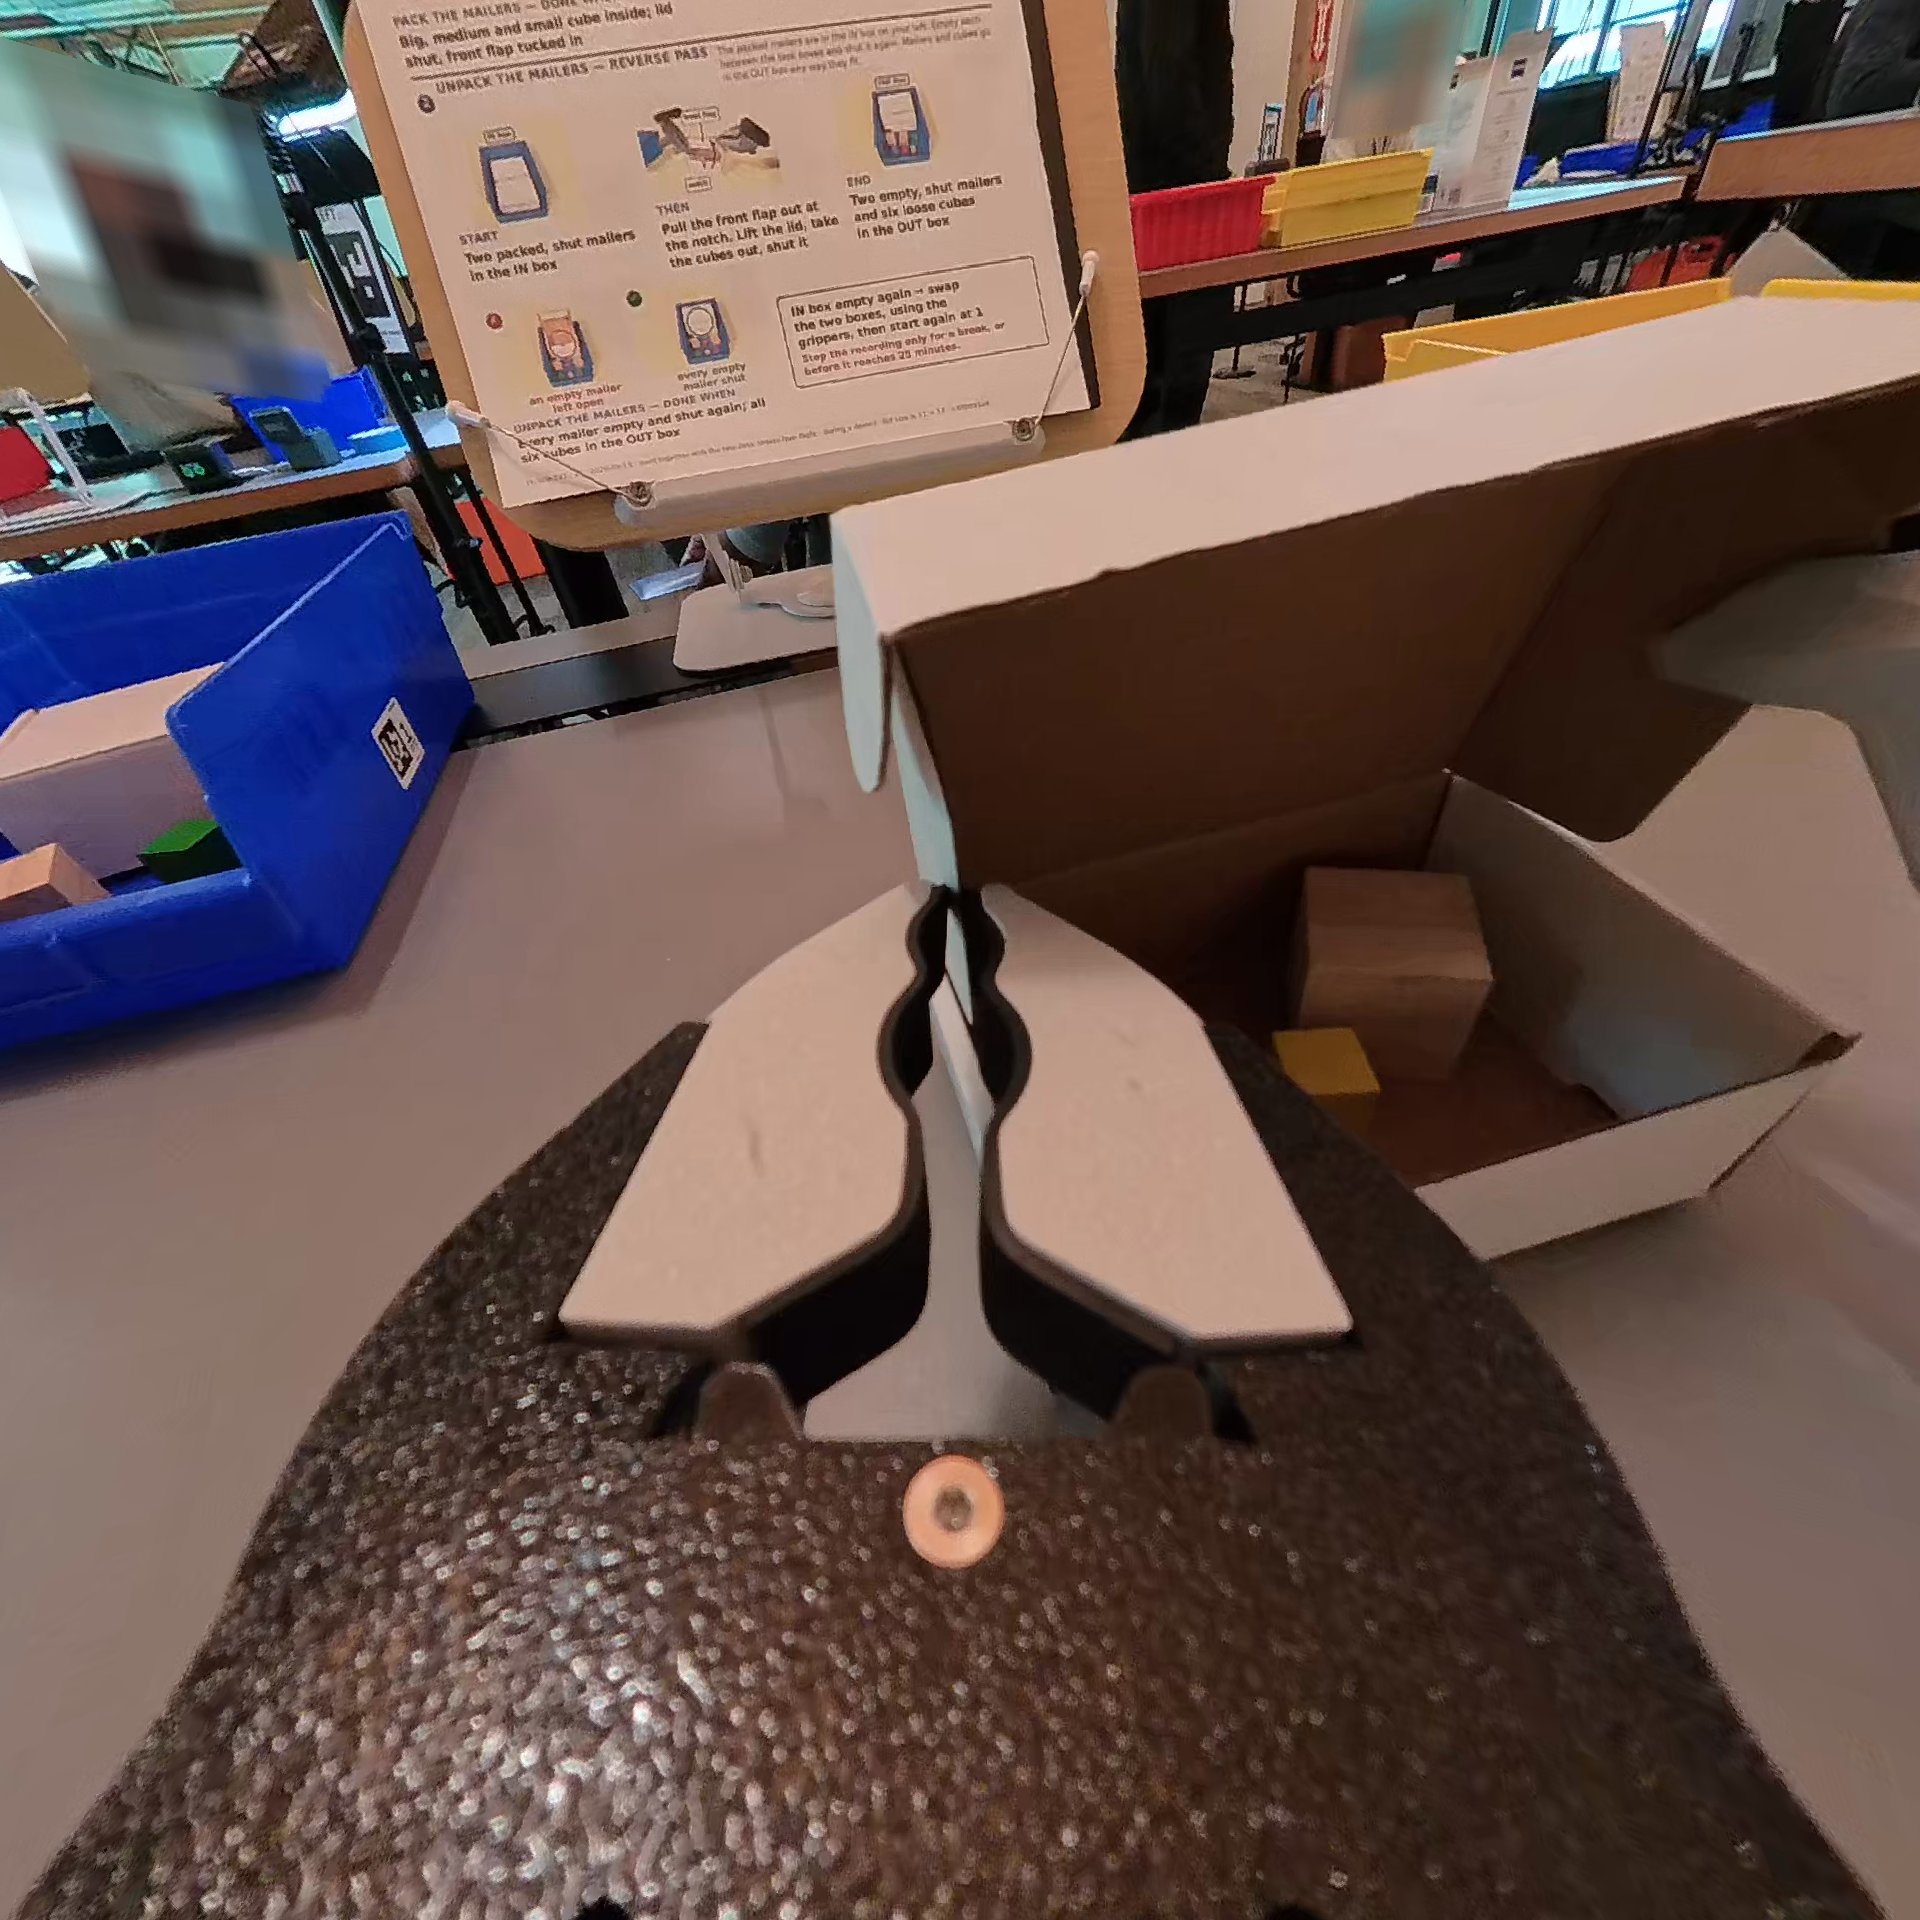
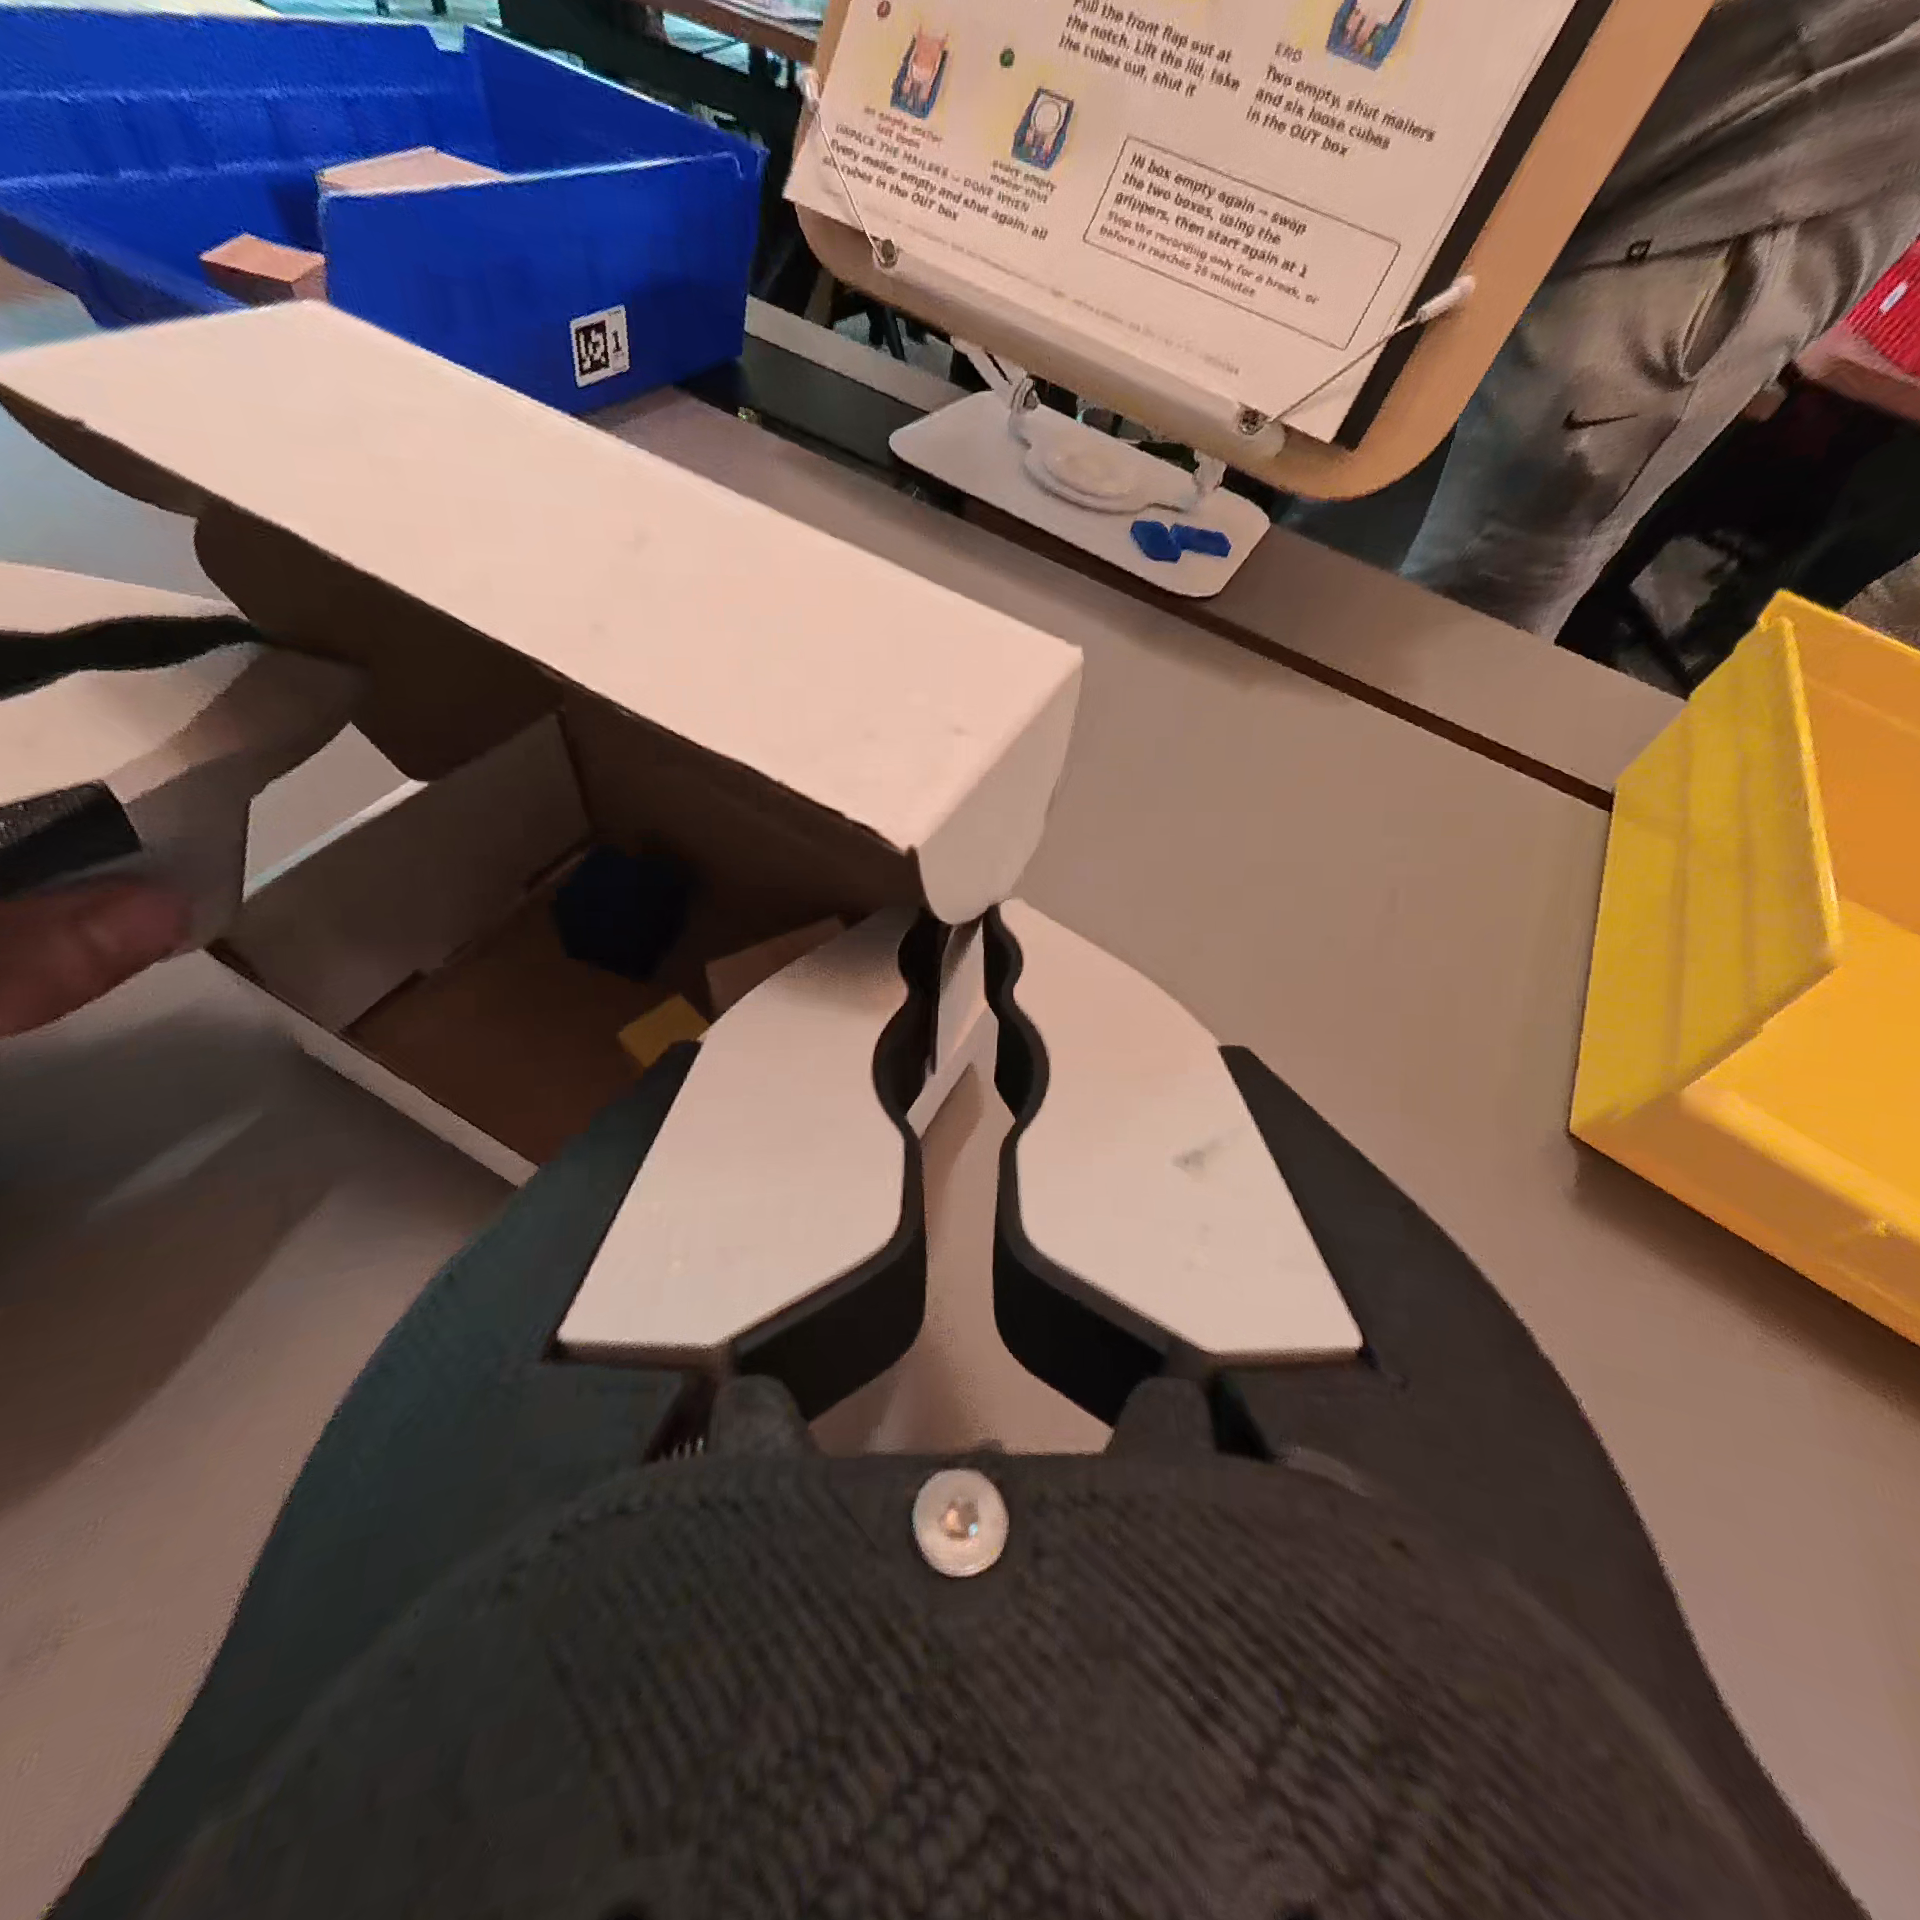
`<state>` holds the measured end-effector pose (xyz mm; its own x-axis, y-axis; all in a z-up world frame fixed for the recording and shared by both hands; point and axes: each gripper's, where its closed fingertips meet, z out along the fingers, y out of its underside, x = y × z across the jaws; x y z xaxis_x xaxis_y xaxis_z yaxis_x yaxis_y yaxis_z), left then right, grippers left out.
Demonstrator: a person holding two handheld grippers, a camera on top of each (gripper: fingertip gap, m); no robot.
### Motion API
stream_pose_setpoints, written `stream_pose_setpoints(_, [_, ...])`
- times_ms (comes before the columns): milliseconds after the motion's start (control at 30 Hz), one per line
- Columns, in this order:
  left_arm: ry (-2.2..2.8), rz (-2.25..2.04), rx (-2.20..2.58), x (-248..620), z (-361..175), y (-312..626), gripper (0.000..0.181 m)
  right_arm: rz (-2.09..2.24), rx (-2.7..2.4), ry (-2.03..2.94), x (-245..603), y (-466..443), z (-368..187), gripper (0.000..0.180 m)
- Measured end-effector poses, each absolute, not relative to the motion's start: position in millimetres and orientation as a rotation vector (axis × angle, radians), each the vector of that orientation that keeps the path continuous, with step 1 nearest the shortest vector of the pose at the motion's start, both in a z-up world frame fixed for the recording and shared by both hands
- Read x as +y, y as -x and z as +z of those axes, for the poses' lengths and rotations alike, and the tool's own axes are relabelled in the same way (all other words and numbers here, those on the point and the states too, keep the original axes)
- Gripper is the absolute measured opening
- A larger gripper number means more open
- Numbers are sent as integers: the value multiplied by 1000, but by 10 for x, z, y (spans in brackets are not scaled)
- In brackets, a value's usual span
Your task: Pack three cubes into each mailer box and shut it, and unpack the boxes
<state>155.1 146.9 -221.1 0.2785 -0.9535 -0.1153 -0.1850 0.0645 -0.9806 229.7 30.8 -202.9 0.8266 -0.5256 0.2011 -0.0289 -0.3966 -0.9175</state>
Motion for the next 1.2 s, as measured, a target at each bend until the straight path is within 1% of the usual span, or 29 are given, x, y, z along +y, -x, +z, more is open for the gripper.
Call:
stream_pose_setpoints(300, [1528,-990,1091,1337,-2264,-1595,7,-483,559,1773,383,-2323,-2121,8])
stream_pose_setpoints(467, [1533,-991,1109,1316,-2306,-1522,6,-574,490,1828,324,-2271,-2202,7])
stream_pose_setpoints(600, [1538,-990,1120,1301,-2315,-1507,6,-458,532,1768,336,-2224,-2172,7])
stream_pose_setpoints(767, [1501,-920,1195,1252,-2355,-1496,6,-666,417,1904,299,-2278,-2222,6])
stream_pose_setpoints(867, [1460,-873,1234,1288,-2362,-1445,6,-678,413,1907,280,-2271,-2227,6])
stream_pose_setpoints(900, [1428,-852,1239,1311,-2343,-1412,9,-674,418,1905,274,-2272,-2227,6])
stream_pose_setpoints(967, [1330,-776,1240,1365,-2270,-1324,25,-681,416,1910,271,-2271,-2227,6])
stream_pose_setpoints(1067, [1113,-612,1244,1391,-2085,-1176,44,-716,404,1916,273,-2262,-2227,6])
stream_pose_setpoints(1133, [896,-556,1255,1246,-1888,-1133,45,-709,403,1912,286,-2250,-2231,6])
stream_pose_setpoints(1200, [673,-489,1272,1056,-1710,-1138,41,-708,404,1910,295,-2247,-2237,6])
